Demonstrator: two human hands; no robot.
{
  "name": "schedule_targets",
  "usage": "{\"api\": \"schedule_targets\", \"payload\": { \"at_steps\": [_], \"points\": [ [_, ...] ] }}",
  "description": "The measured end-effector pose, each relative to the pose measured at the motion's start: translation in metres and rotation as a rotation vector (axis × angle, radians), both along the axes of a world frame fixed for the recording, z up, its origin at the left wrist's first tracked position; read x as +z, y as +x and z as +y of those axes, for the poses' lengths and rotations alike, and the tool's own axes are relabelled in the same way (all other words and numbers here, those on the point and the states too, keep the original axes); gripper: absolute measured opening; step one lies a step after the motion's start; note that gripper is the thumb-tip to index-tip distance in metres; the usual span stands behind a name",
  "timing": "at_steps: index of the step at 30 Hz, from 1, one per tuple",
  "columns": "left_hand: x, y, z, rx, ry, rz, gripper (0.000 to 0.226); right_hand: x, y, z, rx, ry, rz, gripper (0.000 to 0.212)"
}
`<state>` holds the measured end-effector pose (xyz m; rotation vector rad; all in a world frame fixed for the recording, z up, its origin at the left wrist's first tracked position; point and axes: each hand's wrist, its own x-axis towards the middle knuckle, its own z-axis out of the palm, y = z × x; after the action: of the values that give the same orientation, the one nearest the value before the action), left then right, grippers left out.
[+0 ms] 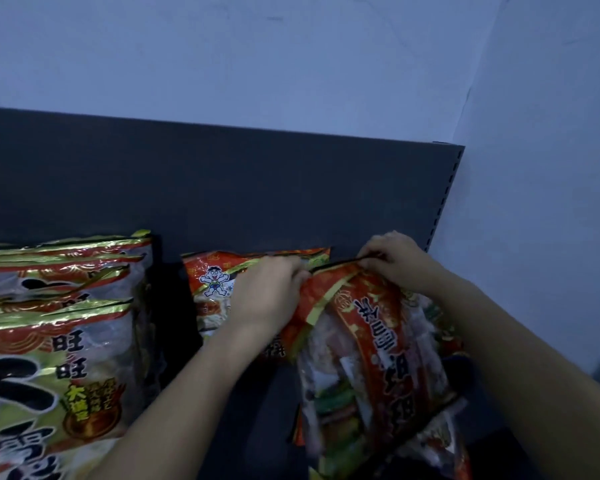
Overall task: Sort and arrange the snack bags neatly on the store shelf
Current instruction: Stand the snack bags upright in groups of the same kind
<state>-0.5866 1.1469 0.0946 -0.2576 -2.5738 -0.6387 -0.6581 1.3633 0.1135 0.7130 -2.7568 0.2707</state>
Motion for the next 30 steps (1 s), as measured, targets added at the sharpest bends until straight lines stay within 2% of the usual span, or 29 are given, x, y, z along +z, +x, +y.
{"api": "schedule_targets", "payload": {
  "at_steps": [4,9,10,11,13,15,17,20,22,23,25,27,30],
  "points": [
    [0.016,0.002,-0.032,0.131,0.074,0.05,0.02,0.012,0.004,-0.021,0.142,-0.17,0.216,0.019],
    [0.021,0.01,-0.055,0.224,0.126,0.216,0.02,0.027,0.007,-0.057,0.171,-0.236,0.313,0.021],
    [0.019,0.011,-0.058,0.217,0.162,0.262,0.029,0.029,0.008,-0.061,0.155,-0.252,0.328,0.019],
    [0.014,0.01,-0.061,0.217,0.217,0.299,0.047,0.03,0.008,-0.064,0.144,-0.282,0.341,0.018],
    [0.003,0.01,-0.064,0.168,0.486,0.285,0.084,0.033,0.007,-0.067,0.122,-0.397,0.357,0.016],
    [-0.01,0.01,-0.066,0.101,0.781,0.166,0.105,0.035,0.004,-0.066,0.098,-0.585,0.305,0.014],
    [-0.026,0.008,-0.066,0.102,0.882,0.023,0.114,0.037,0.001,-0.061,0.042,-0.828,0.164,0.013],
    [-0.043,0.005,-0.063,0.259,0.775,0.034,0.1,0.033,-0.005,-0.047,-0.056,-1.164,-0.023,0.021],
    [-0.051,0.005,-0.058,0.316,0.997,0.033,0.096,0.025,-0.006,-0.036,-0.12,-1.358,-0.13,0.023],
    [-0.054,0.005,-0.055,0.288,1.181,-0.019,0.093,0.021,-0.005,-0.031,-0.131,-1.454,-0.172,0.025],
    [-0.057,0.004,-0.045,0.109,1.479,-0.176,0.073,0.009,-0.003,-0.021,-0.112,-1.569,-0.251,0.03],
    [-0.06,0.004,-0.033,-0.044,1.564,-0.305,0.049,-0.005,0.0,-0.019,-0.109,-1.679,-0.357,0.03],
    [-0.064,0.001,-0.022,-0.127,1.577,-0.378,0.02,-0.031,-0.004,-0.023,-0.251,-1.865,-0.577,0.022]
  ]
}}
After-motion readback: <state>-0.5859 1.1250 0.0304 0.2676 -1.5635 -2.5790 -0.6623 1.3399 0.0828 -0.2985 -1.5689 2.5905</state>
